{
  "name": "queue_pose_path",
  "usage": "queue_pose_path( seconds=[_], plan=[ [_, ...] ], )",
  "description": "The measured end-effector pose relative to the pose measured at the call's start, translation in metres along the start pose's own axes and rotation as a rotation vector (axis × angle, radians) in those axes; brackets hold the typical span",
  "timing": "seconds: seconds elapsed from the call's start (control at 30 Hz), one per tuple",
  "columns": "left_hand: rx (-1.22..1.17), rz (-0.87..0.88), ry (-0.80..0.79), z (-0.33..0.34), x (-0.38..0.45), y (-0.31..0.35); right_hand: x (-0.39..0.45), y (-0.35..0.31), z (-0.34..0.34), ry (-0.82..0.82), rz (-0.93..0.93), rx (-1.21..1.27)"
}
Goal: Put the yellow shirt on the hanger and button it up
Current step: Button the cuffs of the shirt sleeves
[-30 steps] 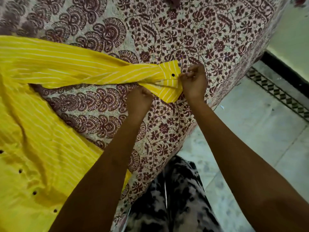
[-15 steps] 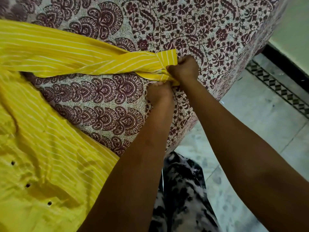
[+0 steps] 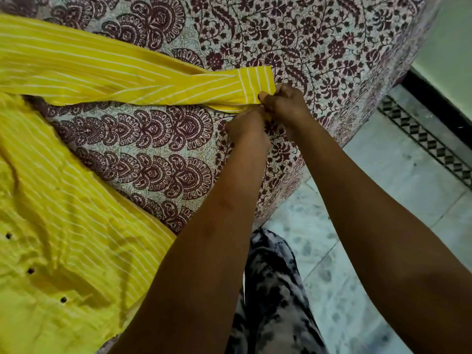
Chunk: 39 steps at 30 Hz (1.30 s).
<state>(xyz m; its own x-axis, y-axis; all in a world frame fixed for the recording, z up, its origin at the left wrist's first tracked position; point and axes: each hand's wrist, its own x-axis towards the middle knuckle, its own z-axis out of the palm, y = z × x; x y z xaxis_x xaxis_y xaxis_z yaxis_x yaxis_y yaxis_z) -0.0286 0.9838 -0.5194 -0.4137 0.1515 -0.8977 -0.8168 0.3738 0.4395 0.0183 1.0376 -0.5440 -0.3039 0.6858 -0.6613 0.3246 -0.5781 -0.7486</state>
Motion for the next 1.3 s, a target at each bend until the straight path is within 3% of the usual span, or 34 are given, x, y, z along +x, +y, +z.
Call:
queue_pose_path(
  seconds=[0.33, 0.53, 0.9, 1.03, 1.13, 1.3],
  plan=[
    [-0.359, -0.058, -0.077, -0.01, 0.001, -0.011, -0.011, -0.005, 0.002, -0.071, 0.135, 0.287],
    [-0.374, -0.085, 0.011, -0.03, 0.004, -0.011, -0.013, 0.001, -0.003, -0.068, -0.004, 0.093],
    [0.027, 0.524, 0.027, -0.072, -0.007, -0.013, -0.044, 0.033, 0.023, 0.01, -0.389, -0.135],
    [0.157, 0.668, 0.094, -0.086, -0.002, -0.011, -0.052, 0.037, 0.029, 0.239, -0.454, -0.364],
    [0.204, 0.692, 0.109, -0.086, -0.003, -0.009, -0.05, 0.033, 0.03, 0.383, -0.482, -0.387],
    [0.314, 0.751, 0.056, -0.083, 0.0, -0.003, -0.052, 0.028, 0.036, 0.02, -0.471, -0.285]
  ],
)
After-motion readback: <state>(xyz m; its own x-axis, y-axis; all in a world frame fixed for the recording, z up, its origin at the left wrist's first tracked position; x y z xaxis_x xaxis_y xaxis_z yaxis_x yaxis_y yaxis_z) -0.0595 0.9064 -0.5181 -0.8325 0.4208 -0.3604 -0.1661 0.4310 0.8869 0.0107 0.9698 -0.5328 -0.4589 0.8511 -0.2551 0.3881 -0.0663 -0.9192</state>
